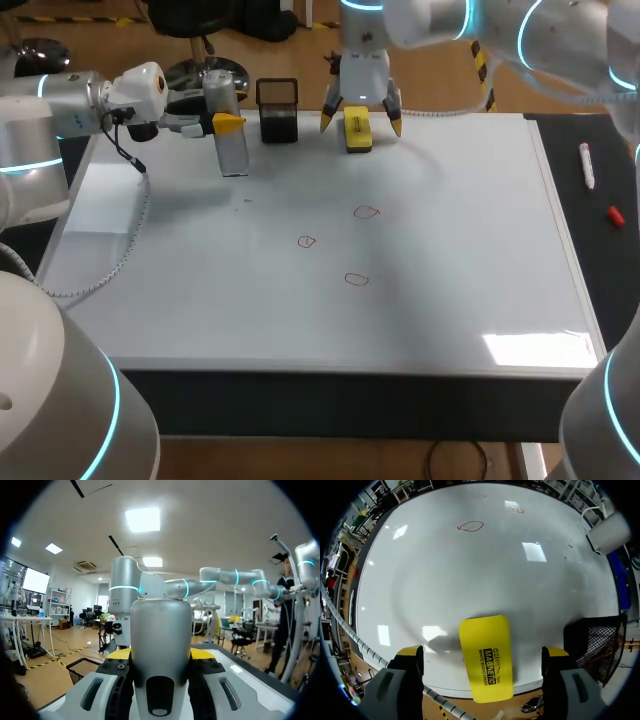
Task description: Pick up the inspection probe, press it on each red-marked spot on the whiteboard one by one, put down the probe, pick up the eraser, and wipe off all the red marks.
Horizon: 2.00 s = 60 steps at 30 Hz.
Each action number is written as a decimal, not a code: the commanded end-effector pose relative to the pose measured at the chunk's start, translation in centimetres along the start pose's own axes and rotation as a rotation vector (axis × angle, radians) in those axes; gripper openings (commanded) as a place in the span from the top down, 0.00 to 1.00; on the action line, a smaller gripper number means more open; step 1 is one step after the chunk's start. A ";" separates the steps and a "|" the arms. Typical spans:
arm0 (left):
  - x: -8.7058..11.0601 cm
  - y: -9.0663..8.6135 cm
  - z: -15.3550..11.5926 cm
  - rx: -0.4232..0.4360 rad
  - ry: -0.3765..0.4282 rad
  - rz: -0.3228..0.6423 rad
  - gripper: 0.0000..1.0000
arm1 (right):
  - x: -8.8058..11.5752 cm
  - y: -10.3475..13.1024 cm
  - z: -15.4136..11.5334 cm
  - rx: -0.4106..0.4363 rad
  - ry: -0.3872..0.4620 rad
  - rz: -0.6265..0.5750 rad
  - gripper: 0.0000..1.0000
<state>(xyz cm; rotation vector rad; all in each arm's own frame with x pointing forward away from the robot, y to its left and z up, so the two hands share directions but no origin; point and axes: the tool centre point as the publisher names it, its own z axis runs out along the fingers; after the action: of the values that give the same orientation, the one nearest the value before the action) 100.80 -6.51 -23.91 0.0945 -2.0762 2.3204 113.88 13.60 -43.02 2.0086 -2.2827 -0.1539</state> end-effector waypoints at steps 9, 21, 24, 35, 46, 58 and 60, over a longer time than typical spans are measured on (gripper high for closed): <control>0.0 -0.1 0.0 0.001 0.000 0.001 1.00 | -0.6 -1.3 0.9 -0.039 0.031 -0.023 0.00; 0.0 -0.1 0.0 0.001 0.000 0.001 1.00 | -0.4 -1.2 1.0 -0.032 0.050 -0.022 1.00; 0.0 -0.1 0.0 0.001 0.000 0.001 1.00 | -0.1 -1.0 0.9 -0.033 0.049 -0.018 1.00; 0.0 -0.1 0.0 0.001 0.000 0.001 1.00 | 1.0 0.1 -0.9 -0.048 0.003 0.026 1.00; 0.0 -0.1 0.0 0.001 0.000 0.001 1.00 | 4.3 0.4 -5.1 -0.084 -0.102 0.123 1.00; 0.0 -0.1 0.0 0.001 0.000 0.001 1.00 | 9.3 1.5 -7.6 -0.069 -0.156 0.215 1.00; 0.0 -0.1 0.0 0.001 0.000 0.001 1.00 | 10.1 1.8 -7.8 -0.065 -0.185 0.234 1.00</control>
<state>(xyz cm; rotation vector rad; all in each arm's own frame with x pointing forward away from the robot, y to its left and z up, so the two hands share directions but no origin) 100.80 -6.51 -23.91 0.0945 -2.0763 2.3204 114.75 6.12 -37.11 1.6929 -2.4717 -0.4698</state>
